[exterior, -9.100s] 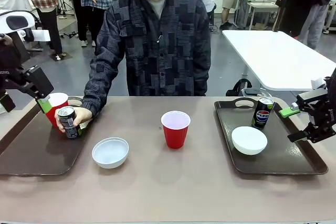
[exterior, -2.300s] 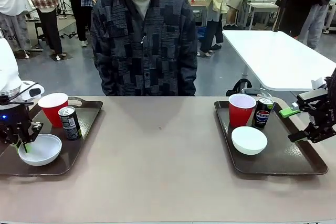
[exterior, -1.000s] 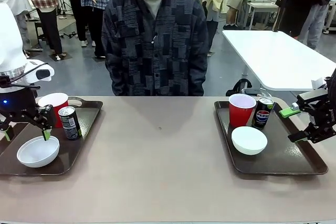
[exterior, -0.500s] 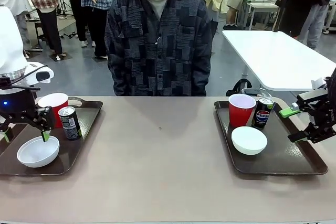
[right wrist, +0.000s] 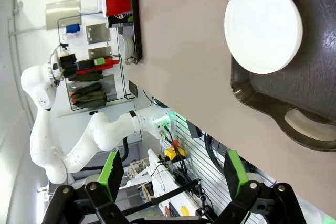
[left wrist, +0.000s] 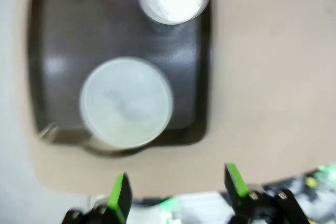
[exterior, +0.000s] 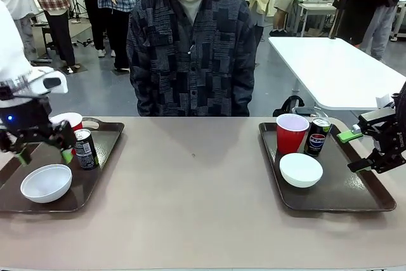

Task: Prepare tableware on both trays.
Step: Pick up a Picnic Bowl from the table and place it on a Handle tray.

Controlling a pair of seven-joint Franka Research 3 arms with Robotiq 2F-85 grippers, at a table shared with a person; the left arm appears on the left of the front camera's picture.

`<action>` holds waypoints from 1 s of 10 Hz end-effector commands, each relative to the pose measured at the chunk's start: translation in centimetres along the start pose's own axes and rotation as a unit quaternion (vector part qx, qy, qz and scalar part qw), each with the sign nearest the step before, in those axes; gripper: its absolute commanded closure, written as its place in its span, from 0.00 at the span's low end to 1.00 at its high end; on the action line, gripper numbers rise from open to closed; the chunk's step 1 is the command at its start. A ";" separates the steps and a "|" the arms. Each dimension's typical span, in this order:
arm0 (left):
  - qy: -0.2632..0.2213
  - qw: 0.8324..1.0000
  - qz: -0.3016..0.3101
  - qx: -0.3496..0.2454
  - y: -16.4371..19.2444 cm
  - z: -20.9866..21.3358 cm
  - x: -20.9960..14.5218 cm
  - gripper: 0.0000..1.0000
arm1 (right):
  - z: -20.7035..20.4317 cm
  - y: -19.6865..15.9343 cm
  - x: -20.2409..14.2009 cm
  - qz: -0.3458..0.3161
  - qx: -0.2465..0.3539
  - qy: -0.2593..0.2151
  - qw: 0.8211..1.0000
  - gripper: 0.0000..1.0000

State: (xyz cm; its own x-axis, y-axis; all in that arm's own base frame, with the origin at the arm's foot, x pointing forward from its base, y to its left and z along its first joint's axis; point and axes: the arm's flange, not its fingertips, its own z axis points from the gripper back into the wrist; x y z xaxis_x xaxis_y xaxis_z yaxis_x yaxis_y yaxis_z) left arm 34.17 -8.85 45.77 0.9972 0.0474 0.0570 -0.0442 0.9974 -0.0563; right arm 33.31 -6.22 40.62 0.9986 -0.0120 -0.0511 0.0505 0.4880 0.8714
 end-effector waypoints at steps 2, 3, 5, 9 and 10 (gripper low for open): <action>-0.047 0.955 -0.038 -0.292 3.1 2.6 -0.7 0.07 | 0.0 0.1 -0.1 0.004 0.008 0.001 1.000 0.00; -0.068 0.929 -0.026 -0.363 4.9 2.7 -1.2 0.07 | 0.0 0.1 -0.1 0.004 0.008 0.001 1.000 0.00; -0.094 0.858 -0.002 -0.504 9.1 1.8 -3.1 0.07 | 0.0 0.1 -0.1 0.004 0.008 0.001 1.000 0.00; -0.019 0.853 0.014 -0.521 11.9 1.3 -5.9 0.07 | 0.0 0.1 -0.1 0.004 0.008 0.001 1.000 0.00; 0.017 0.870 0.024 -0.492 12.6 0.6 -5.6 0.07 | 0.0 0.1 -0.1 0.004 0.008 0.001 1.000 0.00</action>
State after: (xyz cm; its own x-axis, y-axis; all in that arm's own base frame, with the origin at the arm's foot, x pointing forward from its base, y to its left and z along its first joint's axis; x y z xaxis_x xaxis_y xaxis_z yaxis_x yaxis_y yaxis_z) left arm 31.37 4.99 48.37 0.9914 0.1062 0.0763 0.0330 0.3618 -0.9317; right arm 33.30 -6.23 40.61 0.9986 -0.0120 -0.0519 0.0512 0.4880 0.8714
